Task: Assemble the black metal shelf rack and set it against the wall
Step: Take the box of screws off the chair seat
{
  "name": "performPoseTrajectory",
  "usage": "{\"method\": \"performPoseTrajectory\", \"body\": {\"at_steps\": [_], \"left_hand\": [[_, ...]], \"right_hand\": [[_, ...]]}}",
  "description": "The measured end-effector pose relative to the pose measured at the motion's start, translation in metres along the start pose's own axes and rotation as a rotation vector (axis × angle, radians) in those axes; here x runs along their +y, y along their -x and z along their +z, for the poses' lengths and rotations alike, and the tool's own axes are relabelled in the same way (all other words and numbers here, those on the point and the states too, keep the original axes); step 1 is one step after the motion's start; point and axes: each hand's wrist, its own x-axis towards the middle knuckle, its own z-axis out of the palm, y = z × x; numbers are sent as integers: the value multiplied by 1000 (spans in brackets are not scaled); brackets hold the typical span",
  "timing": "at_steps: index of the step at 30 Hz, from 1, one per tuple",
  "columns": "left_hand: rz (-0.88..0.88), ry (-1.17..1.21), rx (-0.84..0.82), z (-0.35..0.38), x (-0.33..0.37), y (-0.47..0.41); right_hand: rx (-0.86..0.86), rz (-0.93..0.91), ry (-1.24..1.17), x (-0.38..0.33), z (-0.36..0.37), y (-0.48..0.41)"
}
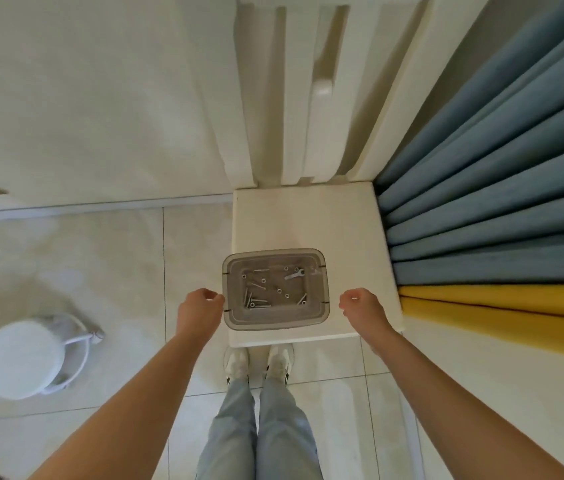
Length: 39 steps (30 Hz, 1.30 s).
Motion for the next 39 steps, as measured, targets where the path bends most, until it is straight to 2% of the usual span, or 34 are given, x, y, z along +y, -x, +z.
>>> {"method": "performPoseTrajectory", "body": {"at_steps": [4, 16, 24, 33, 39], "left_hand": [[-1, -35, -27, 18, -3, -15], [-105, 183, -117, 40, -9, -38], [-130, 202, -72, 37, -12, -15], [-70, 316, 36, -8, -11, 55], [-86, 452, 203, -52, -27, 95]], "right_hand": [[-35, 42, 6, 4, 9, -25], [-115, 77, -88, 0, 31, -61], [-110, 69, -91, 2, 23, -51], [10, -192, 36, -36, 0, 8], [-40, -335, 67, -77, 8, 57]]}}
